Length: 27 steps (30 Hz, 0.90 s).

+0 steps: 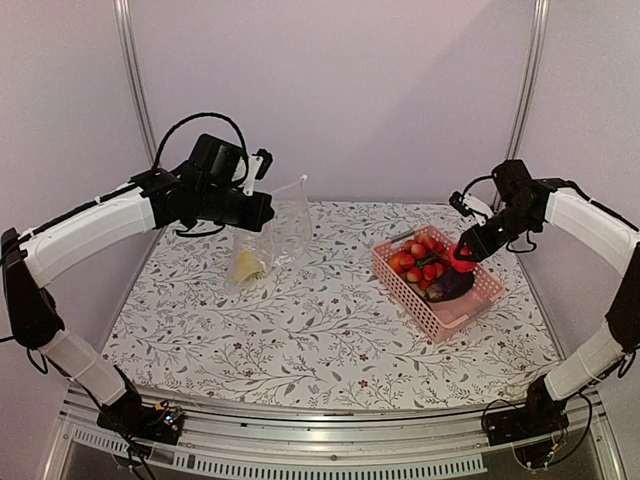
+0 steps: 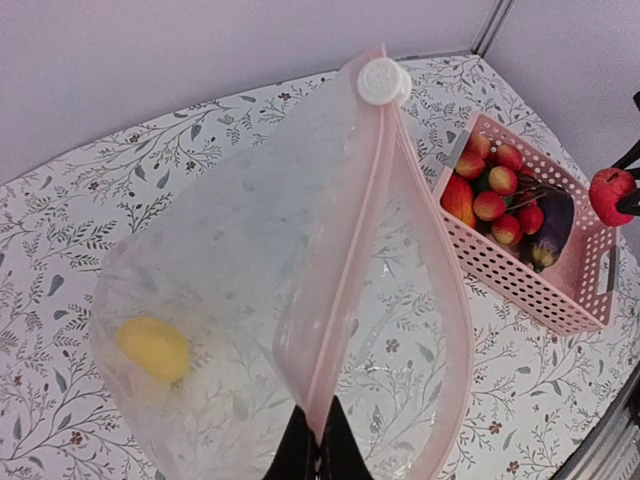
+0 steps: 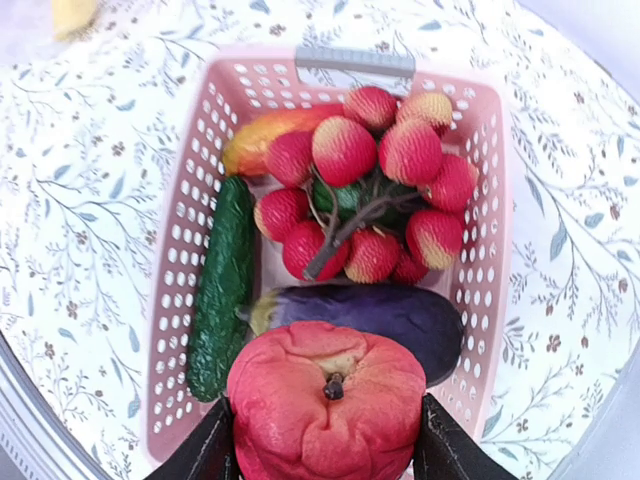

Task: Place the food in the zip-top bag and seal the zipper
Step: Pick up the fake fruit from the bin, then place the fake fruit in the zipper food storage bag.

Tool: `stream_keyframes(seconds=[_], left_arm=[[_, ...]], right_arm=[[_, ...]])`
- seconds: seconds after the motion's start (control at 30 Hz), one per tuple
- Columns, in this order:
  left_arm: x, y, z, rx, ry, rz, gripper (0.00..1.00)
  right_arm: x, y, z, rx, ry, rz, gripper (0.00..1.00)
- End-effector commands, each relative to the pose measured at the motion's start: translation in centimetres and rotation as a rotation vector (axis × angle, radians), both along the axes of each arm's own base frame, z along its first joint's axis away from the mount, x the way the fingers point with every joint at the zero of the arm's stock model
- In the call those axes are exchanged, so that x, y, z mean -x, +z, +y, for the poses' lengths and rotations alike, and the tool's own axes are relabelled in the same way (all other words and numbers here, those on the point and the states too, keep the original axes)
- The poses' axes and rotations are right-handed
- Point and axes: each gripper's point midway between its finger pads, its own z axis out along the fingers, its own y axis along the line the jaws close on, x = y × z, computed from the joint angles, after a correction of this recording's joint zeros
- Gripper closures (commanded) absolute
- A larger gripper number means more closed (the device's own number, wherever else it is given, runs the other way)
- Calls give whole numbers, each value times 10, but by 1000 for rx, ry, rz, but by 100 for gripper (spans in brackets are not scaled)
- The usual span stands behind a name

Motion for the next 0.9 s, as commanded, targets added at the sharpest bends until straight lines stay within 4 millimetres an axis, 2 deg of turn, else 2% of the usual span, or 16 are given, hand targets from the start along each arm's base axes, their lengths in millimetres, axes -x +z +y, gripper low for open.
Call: stream_keyframes(seconds=[0.0, 0.2, 0.37, 0.57, 0.67, 0.8, 0.87], left_arm=[[-7, 11, -3, 35, 6, -22, 100], [-7, 16, -12, 79, -15, -12, 100], [-7, 21, -22, 117, -30, -6, 100], [-1, 25, -40, 150, -77, 7, 100], [3, 26, -51, 158, -105, 10, 100], [7, 30, -61, 168, -125, 9, 100], [10, 35, -64, 174, -133, 2, 100]], right_arm=[[5, 52, 34, -188, 129, -71, 69], [12, 129, 84, -388, 311, -203, 68], [24, 172, 130, -451, 459, -322, 66], [50, 209, 187, -512, 635, -395, 65], [59, 221, 216, -540, 693, -403, 65], [68, 228, 252, -565, 753, -406, 64], [66, 222, 267, -569, 766, -397, 64]])
